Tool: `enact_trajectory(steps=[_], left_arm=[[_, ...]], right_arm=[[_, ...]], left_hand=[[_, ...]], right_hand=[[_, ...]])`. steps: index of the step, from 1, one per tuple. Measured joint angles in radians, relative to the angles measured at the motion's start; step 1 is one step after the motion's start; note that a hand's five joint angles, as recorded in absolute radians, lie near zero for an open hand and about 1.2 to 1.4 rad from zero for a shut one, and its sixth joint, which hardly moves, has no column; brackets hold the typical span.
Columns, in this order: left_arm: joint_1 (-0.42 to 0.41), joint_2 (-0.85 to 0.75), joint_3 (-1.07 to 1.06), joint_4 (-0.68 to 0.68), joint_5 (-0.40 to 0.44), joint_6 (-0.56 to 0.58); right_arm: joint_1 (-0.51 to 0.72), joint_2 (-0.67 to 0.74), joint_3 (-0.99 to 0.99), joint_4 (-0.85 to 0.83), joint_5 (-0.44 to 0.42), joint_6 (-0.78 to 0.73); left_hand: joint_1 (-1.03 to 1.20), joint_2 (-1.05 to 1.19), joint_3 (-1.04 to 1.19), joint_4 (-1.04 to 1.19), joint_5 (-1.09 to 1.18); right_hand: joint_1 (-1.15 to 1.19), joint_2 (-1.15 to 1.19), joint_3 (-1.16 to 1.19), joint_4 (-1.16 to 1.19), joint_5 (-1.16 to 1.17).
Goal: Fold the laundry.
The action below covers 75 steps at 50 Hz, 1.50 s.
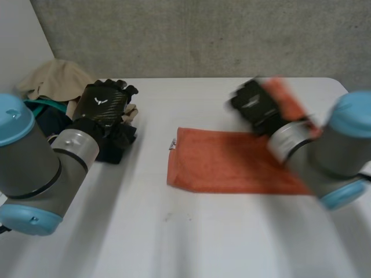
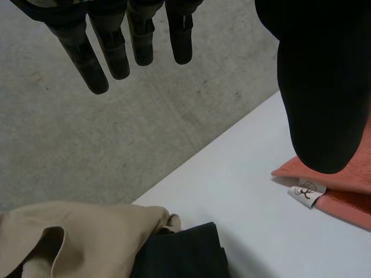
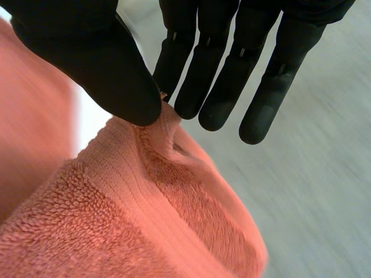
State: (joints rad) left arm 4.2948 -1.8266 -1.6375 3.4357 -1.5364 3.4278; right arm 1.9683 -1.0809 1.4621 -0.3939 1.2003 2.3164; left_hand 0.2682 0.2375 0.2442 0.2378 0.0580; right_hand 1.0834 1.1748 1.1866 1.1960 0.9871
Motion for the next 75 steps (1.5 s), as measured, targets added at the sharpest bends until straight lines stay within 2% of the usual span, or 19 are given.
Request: enact_trajectory(steps=[2, 8, 10, 14, 20, 25, 31, 33, 37, 41, 49, 52, 59, 61, 63, 64, 65, 70, 75], left_arm=[[0.005, 0.014, -0.026, 0.014, 0.001, -0.010], [0.002, 0.017, -0.051, 0.023, 0.001, -0.018], [-0.002, 0.012, -0.048, 0.023, 0.001, -0.018], [-0.016, -0.003, -0.023, 0.027, 0.004, -0.018], [-0.076, -0.053, 0.050, 0.040, 0.014, -0.019], [-0.184, -0.147, 0.159, 0.042, 0.016, -0.019], [-0.251, -0.221, 0.225, 0.035, 0.012, -0.020], [-0.259, -0.228, 0.228, 0.034, 0.012, -0.020], [-0.265, -0.225, 0.221, 0.031, 0.010, -0.021], [-0.259, -0.204, 0.204, 0.030, 0.009, -0.020], [-0.210, -0.113, 0.145, 0.030, 0.010, -0.021], [-0.169, -0.062, 0.103, 0.032, 0.009, -0.021], [-0.101, -0.021, 0.046, 0.035, 0.008, -0.032], [-0.090, -0.022, 0.042, 0.035, 0.007, -0.043], [-0.082, -0.028, 0.042, 0.035, 0.008, -0.063], [-0.080, -0.032, 0.045, 0.036, 0.008, -0.073], [-0.079, -0.036, 0.049, 0.036, 0.008, -0.082], [-0.085, -0.082, 0.105, 0.033, 0.010, -0.144], [-0.127, -0.154, 0.207, 0.013, 0.011, -0.190]], right_arm=[[0.114, 0.066, 0.003, -0.018, -0.051, -0.026], [0.242, 0.187, 0.004, -0.019, -0.083, -0.091], [0.254, 0.200, 0.009, -0.016, -0.076, -0.097], [0.236, 0.162, 0.031, -0.011, -0.029, -0.040], [0.088, -0.001, 0.097, 0.018, 0.073, 0.190], [-0.093, -0.099, 0.188, 0.155, 0.118, 0.380], [-0.232, -0.072, 0.268, 0.219, 0.124, 0.294], [-0.267, -0.050, 0.281, 0.216, 0.128, 0.232], [-0.301, -0.016, 0.276, 0.202, 0.139, 0.144], [-0.303, -0.005, 0.241, 0.178, 0.150, 0.118], [-0.161, -0.028, 0.118, 0.143, 0.168, 0.138], [-0.002, -0.015, 0.045, 0.122, 0.160, 0.146], [0.229, 0.093, -0.028, 0.063, 0.114, 0.146], [0.257, 0.128, -0.046, 0.058, 0.119, 0.149], [0.278, 0.169, -0.070, 0.062, 0.141, 0.158], [0.281, 0.176, -0.077, 0.067, 0.154, 0.168], [0.283, 0.179, -0.082, 0.071, 0.168, 0.181], [0.263, 0.148, -0.090, 0.102, 0.240, 0.295], [0.154, 0.035, -0.066, 0.162, 0.262, 0.558]], left_hand=[[0.000, 0.000, 0.000, 0.000, 0.000], [0.000, 0.000, 0.000, 0.000, 0.000], [0.000, 0.000, 0.000, 0.000, 0.000], [0.000, 0.000, 0.000, 0.000, 0.000], [0.000, 0.000, 0.000, 0.000, 0.000], [0.000, 0.000, 0.000, 0.000, 0.000], [0.000, 0.000, 0.000, 0.000, 0.000], [0.000, 0.000, 0.000, 0.000, 0.000], [0.000, 0.000, 0.000, 0.000, 0.000], [0.000, 0.000, 0.000, 0.000, 0.000], [0.000, 0.000, 0.000, 0.000, 0.000], [0.000, 0.000, 0.000, 0.000, 0.000], [0.000, 0.000, 0.000, 0.000, 0.000], [0.000, 0.000, 0.000, 0.000, 0.000], [0.000, 0.000, 0.000, 0.000, 0.000], [0.000, 0.000, 0.000, 0.000, 0.000], [0.000, 0.000, 0.000, 0.000, 0.000], [0.000, 0.000, 0.000, 0.000, 0.000], [0.000, 0.000, 0.000, 0.000, 0.000]], right_hand=[[0.000, 0.000, 0.000, 0.000, 0.004], [-0.038, -0.048, -0.050, -0.035, -0.027], [-0.350, -0.414, -0.409, -0.413, -0.402], [-0.820, -0.911, -0.915, -0.926, -0.907], [-0.857, -0.963, -0.984, -0.991, -0.945], [-0.857, -0.963, -0.984, -0.991, -0.945], [-0.843, -0.950, -0.966, -0.975, -0.930], [-0.668, -0.780, -0.793, -0.803, -0.760], [-0.135, -0.138, -0.167, -0.190, -0.162], [-0.071, -0.028, -0.005, -0.009, -0.043], [-0.071, -0.028, 0.000, -0.001, -0.040], [-0.071, -0.027, 0.000, -0.001, -0.029], [-0.071, -0.027, 0.000, 0.000, -0.029], [-0.192, -0.225, -0.214, -0.218, -0.213], [-0.487, -0.563, -0.554, -0.562, -0.537], [-0.487, -0.563, -0.554, -0.562, -0.537], [-0.700, -0.787, -0.781, -0.791, -0.763], [-0.856, -0.960, -0.972, -0.979, -0.941], [-0.856, -0.962, -0.981, -0.988, -0.944]])
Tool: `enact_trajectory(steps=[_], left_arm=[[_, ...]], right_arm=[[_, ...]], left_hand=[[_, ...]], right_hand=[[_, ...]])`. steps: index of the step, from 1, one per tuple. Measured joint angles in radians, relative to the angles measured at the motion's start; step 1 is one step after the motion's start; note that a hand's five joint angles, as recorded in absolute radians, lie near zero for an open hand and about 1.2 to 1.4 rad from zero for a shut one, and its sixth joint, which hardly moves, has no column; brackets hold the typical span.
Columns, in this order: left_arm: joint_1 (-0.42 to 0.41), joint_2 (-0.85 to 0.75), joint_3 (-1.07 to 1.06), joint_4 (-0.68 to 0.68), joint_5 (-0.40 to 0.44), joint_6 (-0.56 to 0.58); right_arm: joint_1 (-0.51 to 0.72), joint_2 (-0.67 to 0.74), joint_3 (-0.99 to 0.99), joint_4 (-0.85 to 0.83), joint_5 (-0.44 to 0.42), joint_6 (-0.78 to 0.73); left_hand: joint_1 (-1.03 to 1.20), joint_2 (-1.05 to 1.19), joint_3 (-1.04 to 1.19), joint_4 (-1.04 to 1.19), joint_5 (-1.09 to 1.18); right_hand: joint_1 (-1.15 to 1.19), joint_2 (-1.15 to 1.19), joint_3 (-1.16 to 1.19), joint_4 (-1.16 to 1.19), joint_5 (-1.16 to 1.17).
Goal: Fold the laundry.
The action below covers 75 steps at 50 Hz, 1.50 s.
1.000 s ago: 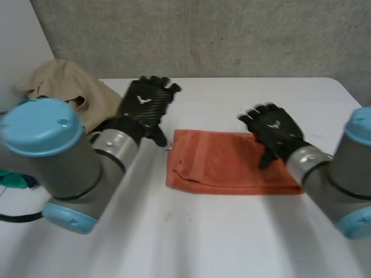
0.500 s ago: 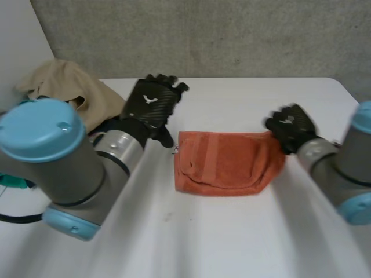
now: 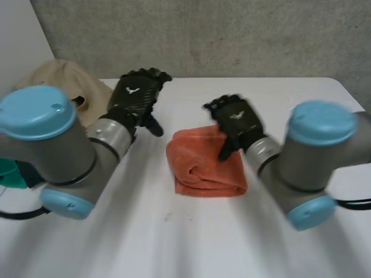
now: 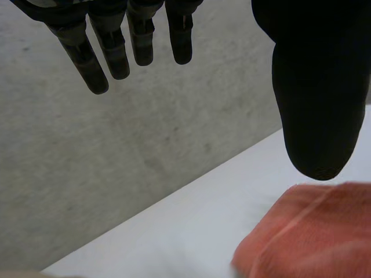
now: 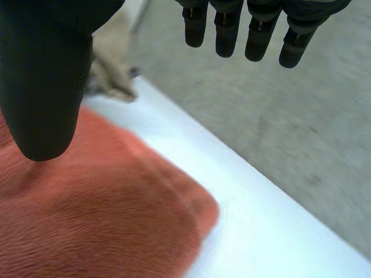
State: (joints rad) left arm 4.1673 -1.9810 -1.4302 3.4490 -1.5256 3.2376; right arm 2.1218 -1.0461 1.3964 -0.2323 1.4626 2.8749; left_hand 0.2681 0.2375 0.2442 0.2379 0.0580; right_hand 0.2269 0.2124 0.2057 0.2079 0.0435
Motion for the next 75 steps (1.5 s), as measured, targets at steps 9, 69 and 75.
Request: enact_trajectory(steps=[9, 69, 75], left_arm=[[-0.123, -0.245, 0.271, -0.157, -0.014, -0.057], [-0.088, -0.089, 0.235, -0.389, 0.164, 0.029], [-0.089, -0.081, 0.229, -0.386, 0.164, 0.028]], right_arm=[[-0.138, 0.010, -0.094, 0.272, -0.113, 0.243], [-0.152, 0.101, 0.151, 0.173, -0.083, 0.506], [-0.123, 0.140, 0.107, 0.168, -0.059, 0.501]], left_hand=[[0.000, 0.000, 0.000, 0.000, 0.000], [0.000, -0.013, -0.016, -0.014, -0.010], [0.000, -0.013, -0.016, -0.014, -0.010]], right_hand=[[0.000, 0.000, 0.000, 0.000, 0.000], [0.001, 0.002, 0.002, 0.002, -0.002], [0.057, 0.079, 0.079, 0.075, 0.070]])
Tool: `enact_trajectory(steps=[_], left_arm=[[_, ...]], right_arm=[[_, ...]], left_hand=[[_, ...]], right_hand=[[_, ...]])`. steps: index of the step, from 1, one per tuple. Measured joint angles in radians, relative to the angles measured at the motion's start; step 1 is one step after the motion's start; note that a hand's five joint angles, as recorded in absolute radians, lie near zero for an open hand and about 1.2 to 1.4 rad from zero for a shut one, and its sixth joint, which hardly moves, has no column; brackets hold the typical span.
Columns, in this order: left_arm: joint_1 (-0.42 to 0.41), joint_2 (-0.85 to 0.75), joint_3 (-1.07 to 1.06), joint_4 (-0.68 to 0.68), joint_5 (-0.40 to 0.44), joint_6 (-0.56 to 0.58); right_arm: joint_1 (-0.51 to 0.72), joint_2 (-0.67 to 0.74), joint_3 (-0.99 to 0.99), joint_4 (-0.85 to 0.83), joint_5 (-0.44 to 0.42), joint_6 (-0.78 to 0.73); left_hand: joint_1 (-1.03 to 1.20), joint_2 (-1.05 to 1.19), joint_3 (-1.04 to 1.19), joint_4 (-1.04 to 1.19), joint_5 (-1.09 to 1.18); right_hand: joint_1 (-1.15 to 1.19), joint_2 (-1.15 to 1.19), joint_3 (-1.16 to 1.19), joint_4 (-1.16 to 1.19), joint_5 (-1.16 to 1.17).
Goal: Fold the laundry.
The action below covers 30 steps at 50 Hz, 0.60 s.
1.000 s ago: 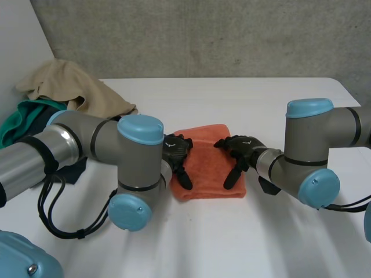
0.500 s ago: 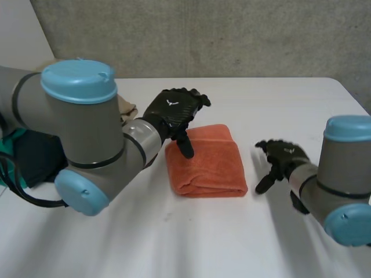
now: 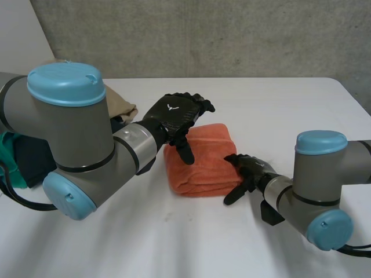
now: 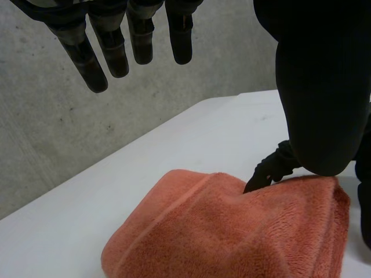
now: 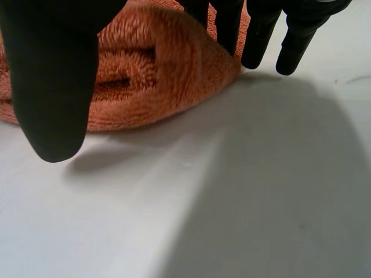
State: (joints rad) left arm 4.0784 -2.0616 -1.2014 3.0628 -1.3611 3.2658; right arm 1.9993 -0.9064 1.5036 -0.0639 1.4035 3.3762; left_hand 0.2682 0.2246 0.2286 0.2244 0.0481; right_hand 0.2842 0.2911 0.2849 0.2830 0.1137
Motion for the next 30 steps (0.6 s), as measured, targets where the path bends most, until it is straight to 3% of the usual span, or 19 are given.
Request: enact_trajectory(steps=[23, 30], left_arm=[[-0.003, 0.011, -0.007, 0.002, 0.003, -0.001], [-0.005, 0.008, -0.008, 0.003, 0.002, -0.004]], right_arm=[[0.024, 0.048, -0.132, -0.001, 0.039, -0.007], [0.024, 0.104, -0.172, 0.001, 0.037, -0.011]], left_hand=[[0.000, 0.000, 0.000, 0.000, 0.000], [0.000, 0.000, 0.000, 0.000, 0.000]], right_hand=[[0.062, 0.054, 0.056, 0.059, 0.065], [0.276, 0.342, 0.357, 0.348, 0.308]])
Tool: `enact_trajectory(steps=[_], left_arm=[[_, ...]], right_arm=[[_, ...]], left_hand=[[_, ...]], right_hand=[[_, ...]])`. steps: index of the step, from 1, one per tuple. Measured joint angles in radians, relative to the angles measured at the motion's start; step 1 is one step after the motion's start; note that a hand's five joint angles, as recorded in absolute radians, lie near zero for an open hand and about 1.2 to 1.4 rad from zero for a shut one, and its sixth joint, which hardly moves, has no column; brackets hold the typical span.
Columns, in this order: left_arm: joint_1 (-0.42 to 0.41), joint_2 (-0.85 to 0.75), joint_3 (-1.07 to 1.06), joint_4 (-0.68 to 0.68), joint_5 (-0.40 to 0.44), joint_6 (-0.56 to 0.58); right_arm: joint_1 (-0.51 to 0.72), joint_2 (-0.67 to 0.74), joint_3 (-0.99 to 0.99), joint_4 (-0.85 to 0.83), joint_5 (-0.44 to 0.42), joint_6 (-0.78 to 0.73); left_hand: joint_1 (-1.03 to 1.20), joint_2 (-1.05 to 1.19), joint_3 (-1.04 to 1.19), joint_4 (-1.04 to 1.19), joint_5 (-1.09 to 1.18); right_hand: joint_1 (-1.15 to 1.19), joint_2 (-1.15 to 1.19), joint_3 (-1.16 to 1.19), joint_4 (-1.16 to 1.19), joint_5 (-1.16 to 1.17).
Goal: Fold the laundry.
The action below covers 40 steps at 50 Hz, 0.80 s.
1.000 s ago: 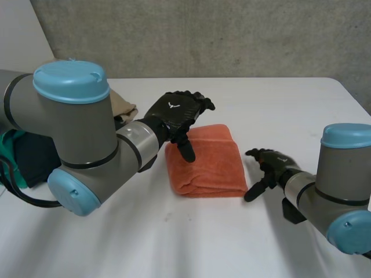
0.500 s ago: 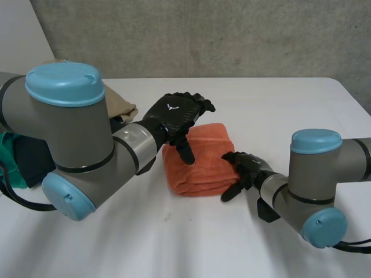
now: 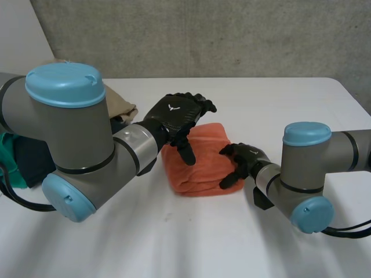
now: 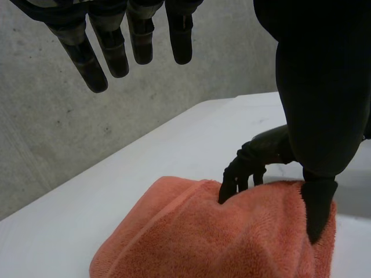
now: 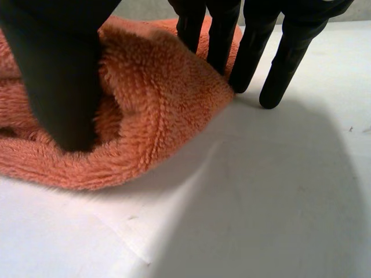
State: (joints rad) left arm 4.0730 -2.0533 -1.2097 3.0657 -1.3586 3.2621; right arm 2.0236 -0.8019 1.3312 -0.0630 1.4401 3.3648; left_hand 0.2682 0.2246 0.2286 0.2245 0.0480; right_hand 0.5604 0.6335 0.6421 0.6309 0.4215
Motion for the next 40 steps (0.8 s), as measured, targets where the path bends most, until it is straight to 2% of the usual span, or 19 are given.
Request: enact_trajectory(steps=[1, 2, 3, 4, 12, 18, 23, 29, 40], left_arm=[[0.000, 0.000, 0.000, 0.000, 0.000, -0.001], [0.000, 0.000, 0.000, 0.000, 0.000, -0.002], [0.000, 0.000, -0.001, 0.000, 0.000, -0.003], [0.001, -0.001, 0.000, 0.001, 0.000, -0.004], [-0.001, -0.001, 0.026, 0.008, 0.001, -0.007], [-0.020, -0.001, 0.066, 0.011, 0.001, -0.004], [-0.055, -0.002, 0.102, 0.012, 0.002, -0.003], [-0.094, -0.004, 0.139, 0.013, 0.002, -0.002], [-0.124, -0.020, 0.176, 0.013, 0.001, -0.004]], right_arm=[[-0.001, 0.003, -0.005, 0.000, 0.000, -0.001], [-0.001, 0.004, -0.006, -0.001, 0.000, -0.001], [-0.002, 0.006, -0.007, 0.001, 0.000, -0.001], [-0.003, 0.006, -0.007, 0.002, 0.000, -0.002], [-0.023, -0.018, -0.020, -0.010, 0.001, -0.015], [-0.097, -0.003, -0.091, -0.035, 0.009, -0.050], [-0.216, 0.072, -0.243, -0.050, 0.059, -0.085], [-0.361, 0.221, -0.523, -0.034, 0.131, -0.137], [-0.506, 0.509, -1.021, 0.076, 0.218, -0.217]], left_hand=[[0.000, 0.000, 0.000, 0.000, 0.000], [0.000, 0.000, 0.000, 0.000, 0.000], [0.000, 0.000, 0.000, 0.000, 0.000], [0.000, 0.000, 0.000, 0.000, 0.000], [0.000, 0.000, 0.000, 0.000, 0.000], [0.000, 0.000, 0.000, 0.000, 0.000], [0.000, 0.000, 0.000, 0.000, 0.000], [0.000, 0.000, 0.000, 0.000, 0.000], [0.000, 0.000, 0.000, 0.000, 0.000]], right_hand=[[0.060, 0.125, 0.149, 0.170, 0.130], [0.066, 0.136, 0.162, 0.184, 0.158], [0.099, 0.214, 0.267, 0.286, 0.322], [0.099, 0.216, 0.274, 0.299, 0.427], [0.099, 0.215, 0.271, 0.301, 0.535], [0.099, 0.215, 0.271, 0.301, 0.556], [0.099, 0.215, 0.271, 0.301, 0.568], [0.099, 0.215, 0.271, 0.301, 0.586], [0.099, 0.215, 0.271, 0.301, 0.593]])
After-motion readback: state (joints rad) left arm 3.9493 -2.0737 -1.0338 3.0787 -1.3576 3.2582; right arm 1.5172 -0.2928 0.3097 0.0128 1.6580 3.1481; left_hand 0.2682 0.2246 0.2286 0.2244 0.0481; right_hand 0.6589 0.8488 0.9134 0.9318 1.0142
